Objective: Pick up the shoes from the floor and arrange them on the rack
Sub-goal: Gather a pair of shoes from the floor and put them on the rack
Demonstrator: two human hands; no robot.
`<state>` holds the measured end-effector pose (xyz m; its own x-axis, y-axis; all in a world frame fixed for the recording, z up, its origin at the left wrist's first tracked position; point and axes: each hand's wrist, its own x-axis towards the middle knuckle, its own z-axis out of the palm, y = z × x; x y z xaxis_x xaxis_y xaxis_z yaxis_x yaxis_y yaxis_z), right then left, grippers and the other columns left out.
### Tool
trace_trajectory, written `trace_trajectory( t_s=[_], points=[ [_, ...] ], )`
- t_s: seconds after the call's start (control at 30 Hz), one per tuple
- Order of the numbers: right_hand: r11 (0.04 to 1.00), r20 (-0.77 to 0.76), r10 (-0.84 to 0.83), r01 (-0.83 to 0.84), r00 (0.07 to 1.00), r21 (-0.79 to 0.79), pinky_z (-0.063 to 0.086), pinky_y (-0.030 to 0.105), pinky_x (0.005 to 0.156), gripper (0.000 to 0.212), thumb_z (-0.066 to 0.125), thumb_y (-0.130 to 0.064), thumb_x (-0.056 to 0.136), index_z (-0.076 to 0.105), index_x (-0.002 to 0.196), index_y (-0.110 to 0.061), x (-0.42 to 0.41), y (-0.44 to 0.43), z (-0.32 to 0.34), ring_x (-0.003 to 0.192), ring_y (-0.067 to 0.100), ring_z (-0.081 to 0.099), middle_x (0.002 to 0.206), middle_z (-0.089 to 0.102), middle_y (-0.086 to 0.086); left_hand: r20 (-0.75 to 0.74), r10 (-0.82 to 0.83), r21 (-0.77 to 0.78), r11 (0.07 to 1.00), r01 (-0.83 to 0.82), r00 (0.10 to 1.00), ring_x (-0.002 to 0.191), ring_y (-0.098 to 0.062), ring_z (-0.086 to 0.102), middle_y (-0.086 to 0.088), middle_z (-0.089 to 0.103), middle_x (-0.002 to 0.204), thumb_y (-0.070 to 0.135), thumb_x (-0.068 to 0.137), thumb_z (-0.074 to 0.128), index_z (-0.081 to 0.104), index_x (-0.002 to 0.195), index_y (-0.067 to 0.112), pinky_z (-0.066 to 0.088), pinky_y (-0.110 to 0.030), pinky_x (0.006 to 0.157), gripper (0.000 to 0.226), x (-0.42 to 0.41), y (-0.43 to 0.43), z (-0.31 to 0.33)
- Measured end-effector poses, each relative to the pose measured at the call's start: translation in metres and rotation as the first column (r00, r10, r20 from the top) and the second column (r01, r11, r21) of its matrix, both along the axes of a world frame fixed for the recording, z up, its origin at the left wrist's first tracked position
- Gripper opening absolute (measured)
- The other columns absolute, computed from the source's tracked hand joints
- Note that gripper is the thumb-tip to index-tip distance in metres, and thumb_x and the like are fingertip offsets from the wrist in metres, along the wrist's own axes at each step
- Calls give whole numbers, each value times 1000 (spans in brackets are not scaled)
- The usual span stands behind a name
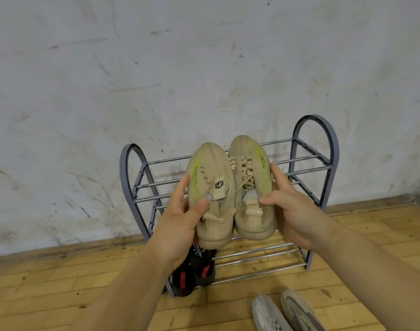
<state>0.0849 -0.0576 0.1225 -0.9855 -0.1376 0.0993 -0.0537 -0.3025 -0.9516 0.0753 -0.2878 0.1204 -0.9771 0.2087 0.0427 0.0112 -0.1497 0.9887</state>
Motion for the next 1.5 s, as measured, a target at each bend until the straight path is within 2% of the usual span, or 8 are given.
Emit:
trace_trajectory(
  t_s=[0.2, 0.37, 0.67, 0.73, 0.83, 0.93, 1.27, 1.5],
  points=[
    [997, 14, 77, -77, 997, 21, 52, 47, 101, 86, 72, -3, 87, 36, 156, -38, 8, 8, 0, 127, 31, 65, 140, 66, 7, 31, -150, 60, 987, 148, 988, 123, -19, 67, 8, 66, 139, 15, 86, 77, 38, 151, 47, 60, -38, 91, 83, 5, -7, 3],
    [990, 66, 107, -113, 992, 90, 60, 38, 85, 72, 76, -9, 84, 50, 143, -42, 19, 29, 6, 116, 27, 71, 130, 73, 3, 86, -259, 26, 966, 258, 962, 122, -32, 66, -6, 65, 138, 1, 71, 83, 46, 149, 40, 59, -45, 92, 94, 7, -25, 6],
    [963, 259, 200, -238, 945, 126, 51, 50, 102, 55, 72, -19, 72, 71, 126, -27, 32, 65, -6, 108, 31, 71, 127, 73, 15, 224, -358, -110, 915, 388, 907, 120, -32, 68, -9, 68, 134, 4, 74, 78, 52, 145, 28, 60, -36, 86, 79, 19, -51, 9],
    [939, 310, 233, -296, 922, 174, 51, 52, 102, 58, 73, -21, 73, 70, 131, -24, 33, 67, -11, 110, 32, 69, 130, 71, 17, 276, -361, -145, 901, 409, 891, 122, -34, 66, -12, 66, 137, 6, 71, 84, 52, 147, 26, 59, -38, 89, 85, 19, -55, 7],
    [921, 391, 234, -332, 890, 206, 62, 35, 71, 47, 67, -15, 84, 69, 132, -14, 32, 63, -19, 96, 26, 73, 125, 72, 18, 357, -356, -199, 874, 443, 864, 123, -36, 66, -15, 63, 140, 2, 72, 82, 50, 147, 26, 56, -47, 97, 85, 16, -61, -1],
    [891, 445, 240, -378, 863, 253, 60, 39, 84, 56, 68, -17, 81, 64, 137, -9, 26, 57, -33, 110, 31, 71, 131, 70, 20, 416, -342, -239, 853, 464, 843, 124, -35, 65, -15, 60, 142, 1, 71, 83, 50, 146, 29, 51, -56, 105, 87, 14, -64, -12],
    [917, 412, 123, -262, 903, 300, 54, 51, 104, 54, 51, 9, 92, 65, 128, -29, -7, 13, -63, 115, 33, 71, 118, 77, 12, 382, -160, -223, 940, 258, 910, 115, -30, 69, -8, 65, 133, -8, 81, 76, 39, 150, 34, 60, -43, 84, 89, -19, -68, -49],
    [958, 335, -8, -89, 942, 274, 60, 45, 90, 73, 54, 18, 89, 58, 131, -41, -59, -34, -100, 110, 30, 73, 112, 79, 5, 319, 76, -303, 953, 25, 945, 129, -30, 57, -2, 47, 155, -3, 87, 76, 14, 162, 41, 48, -53, 109, 107, -76, -82, -96]
  ],
)
